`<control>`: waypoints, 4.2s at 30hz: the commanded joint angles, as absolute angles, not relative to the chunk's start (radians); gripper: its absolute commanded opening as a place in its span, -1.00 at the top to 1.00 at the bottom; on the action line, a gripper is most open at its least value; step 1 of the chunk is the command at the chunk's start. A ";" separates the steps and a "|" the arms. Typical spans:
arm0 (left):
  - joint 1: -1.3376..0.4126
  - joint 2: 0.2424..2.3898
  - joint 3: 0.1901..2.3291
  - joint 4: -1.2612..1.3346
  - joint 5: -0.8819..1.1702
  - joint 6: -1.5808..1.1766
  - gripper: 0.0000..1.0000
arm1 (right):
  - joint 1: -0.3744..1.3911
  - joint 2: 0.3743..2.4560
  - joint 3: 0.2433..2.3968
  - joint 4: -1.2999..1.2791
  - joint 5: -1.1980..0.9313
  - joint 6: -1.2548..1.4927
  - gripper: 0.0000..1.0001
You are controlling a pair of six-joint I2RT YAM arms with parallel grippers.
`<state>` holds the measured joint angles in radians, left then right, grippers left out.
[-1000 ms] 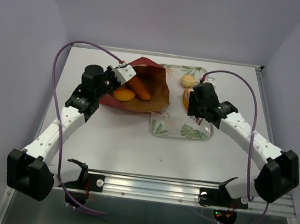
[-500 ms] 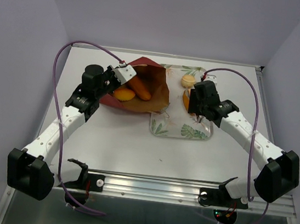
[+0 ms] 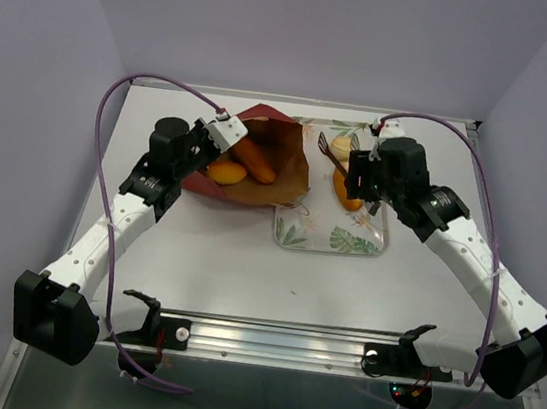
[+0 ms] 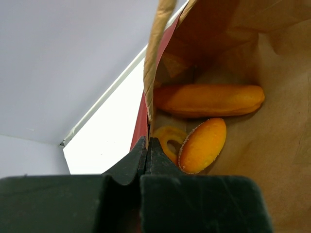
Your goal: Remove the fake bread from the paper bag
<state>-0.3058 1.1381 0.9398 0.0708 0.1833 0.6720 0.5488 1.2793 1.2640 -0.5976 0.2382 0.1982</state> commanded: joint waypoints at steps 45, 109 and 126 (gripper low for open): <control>-0.308 1.201 1.049 0.031 0.229 0.558 1.00 | 0.598 1.660 1.499 -0.318 -0.278 -0.023 -0.21; -0.308 1.206 1.035 0.054 0.299 0.589 1.00 | 0.672 1.980 1.755 -0.436 -0.161 -0.003 -0.18; -0.308 1.206 1.031 0.067 0.291 0.592 1.00 | 0.672 2.005 1.789 -0.439 -0.149 -0.003 0.58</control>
<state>-0.3058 1.2156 1.0134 0.0032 0.2768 0.5873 0.6628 2.0216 1.7294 -0.4637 -0.1329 -0.0032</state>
